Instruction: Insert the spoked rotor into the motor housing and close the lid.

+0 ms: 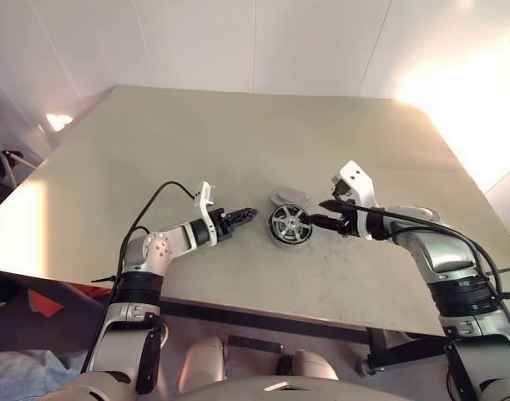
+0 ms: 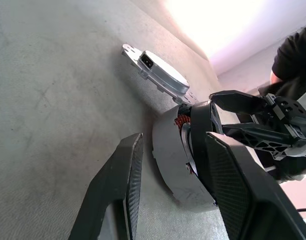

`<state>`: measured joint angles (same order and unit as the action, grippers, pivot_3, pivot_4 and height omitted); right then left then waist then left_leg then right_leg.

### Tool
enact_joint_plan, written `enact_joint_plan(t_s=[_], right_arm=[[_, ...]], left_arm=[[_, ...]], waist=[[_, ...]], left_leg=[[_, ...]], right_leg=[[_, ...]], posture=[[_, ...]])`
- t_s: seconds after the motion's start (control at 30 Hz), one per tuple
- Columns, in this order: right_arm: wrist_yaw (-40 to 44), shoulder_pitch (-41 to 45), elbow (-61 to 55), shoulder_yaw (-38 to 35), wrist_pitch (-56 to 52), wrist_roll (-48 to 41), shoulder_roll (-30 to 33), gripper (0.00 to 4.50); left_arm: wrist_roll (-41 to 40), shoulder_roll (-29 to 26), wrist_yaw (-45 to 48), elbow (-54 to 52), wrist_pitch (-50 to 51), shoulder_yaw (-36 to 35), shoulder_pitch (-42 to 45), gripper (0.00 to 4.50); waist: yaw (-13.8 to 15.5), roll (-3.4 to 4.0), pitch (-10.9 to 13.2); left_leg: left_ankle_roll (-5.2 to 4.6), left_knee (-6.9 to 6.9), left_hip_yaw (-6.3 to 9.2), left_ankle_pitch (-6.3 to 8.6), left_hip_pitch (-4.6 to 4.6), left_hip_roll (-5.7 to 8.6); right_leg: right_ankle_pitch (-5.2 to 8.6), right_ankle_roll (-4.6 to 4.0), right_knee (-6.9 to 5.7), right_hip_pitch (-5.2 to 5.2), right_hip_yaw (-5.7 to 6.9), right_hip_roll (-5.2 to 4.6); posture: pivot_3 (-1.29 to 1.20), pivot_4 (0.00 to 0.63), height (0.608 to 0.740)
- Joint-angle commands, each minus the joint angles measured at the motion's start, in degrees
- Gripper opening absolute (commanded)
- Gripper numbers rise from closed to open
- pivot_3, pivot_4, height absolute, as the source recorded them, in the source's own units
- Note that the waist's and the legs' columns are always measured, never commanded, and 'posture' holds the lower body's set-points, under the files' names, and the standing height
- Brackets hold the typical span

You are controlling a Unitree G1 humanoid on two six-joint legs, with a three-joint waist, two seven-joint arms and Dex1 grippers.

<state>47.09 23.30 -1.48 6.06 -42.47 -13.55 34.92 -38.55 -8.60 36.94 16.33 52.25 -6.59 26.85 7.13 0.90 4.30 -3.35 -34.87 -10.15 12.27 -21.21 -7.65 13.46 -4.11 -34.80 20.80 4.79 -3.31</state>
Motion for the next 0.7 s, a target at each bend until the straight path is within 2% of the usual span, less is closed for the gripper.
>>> enact_joint_plan(t_s=[0.03,0.07,0.17,0.37,0.4,0.7], right_arm=[[-0.01,0.76,-1.36,0.55,0.56,-0.05,-0.25,2.84],[-0.05,0.63,-1.42,0.73,0.58,0.03,-0.31,2.84],[-0.14,0.48,-1.27,0.92,0.46,-0.03,-0.64,2.29],[-0.06,0.64,-1.95,0.04,-0.17,-0.86,-0.29,0.21],[-0.11,0.65,-2.17,-0.27,-0.38,-1.06,-0.19,0.01],[1.64,1.49,-6.9,-2.76,-3.21,-5.59,1.04,0.01]], left_arm=[[-0.07,-0.3,-0.18,-1.56,-0.92,-0.83,0.15,2.1],[-0.09,-0.31,-0.24,-1.61,-0.93,-0.89,0.1,2.1],[-0.11,-0.35,-0.4,-1.65,-1.02,-1.04,-0.07,2.1],[0.11,-0.12,-0.58,-1.12,-1.39,-0.89,0.07,2.1],[0.15,-0.09,-0.57,-0.95,-1.47,-0.85,0.14,2.1],[0.56,0.24,-0.55,-0.31,-1.56,-0.87,0.39,2.1]], waist=[[0.0,0.0,0.0],[0.0,0.0,0.0],[-0.02,0.0,0.0],[0.0,0.0,0.0],[0.01,0.0,0.0],[0.06,0.0,0.01]], left_leg=[[0.0,0.0,0.0,0.0,0.0,0.0],[0.0,0.0,0.0,0.0,0.0,0.0],[0.0,0.0,0.0,0.0,0.02,-0.01],[0.01,-0.01,0.0,0.0,0.05,0.0],[0.01,-0.01,0.0,0.0,0.08,0.0],[0.0,0.0,0.0,0.0,-0.02,0.0]], right_leg=[[0.0,0.0,0.0,0.0,0.0,0.0],[0.0,0.0,0.0,-0.01,0.0,0.0],[0.0,0.0,0.0,-0.01,0.0,0.0],[0.0,0.01,0.0,-0.06,0.0,-0.01],[0.0,0.01,0.0,-0.08,0.0,-0.01],[0.0,0.01,0.02,0.0,0.0,0.0]], posture=[[0.0,0.0,0.74],[0.0,0.0,0.74],[0.0,0.0,0.74],[0.0,0.0,0.74],[0.0,0.0,0.74],[0.0,0.0,0.74]])
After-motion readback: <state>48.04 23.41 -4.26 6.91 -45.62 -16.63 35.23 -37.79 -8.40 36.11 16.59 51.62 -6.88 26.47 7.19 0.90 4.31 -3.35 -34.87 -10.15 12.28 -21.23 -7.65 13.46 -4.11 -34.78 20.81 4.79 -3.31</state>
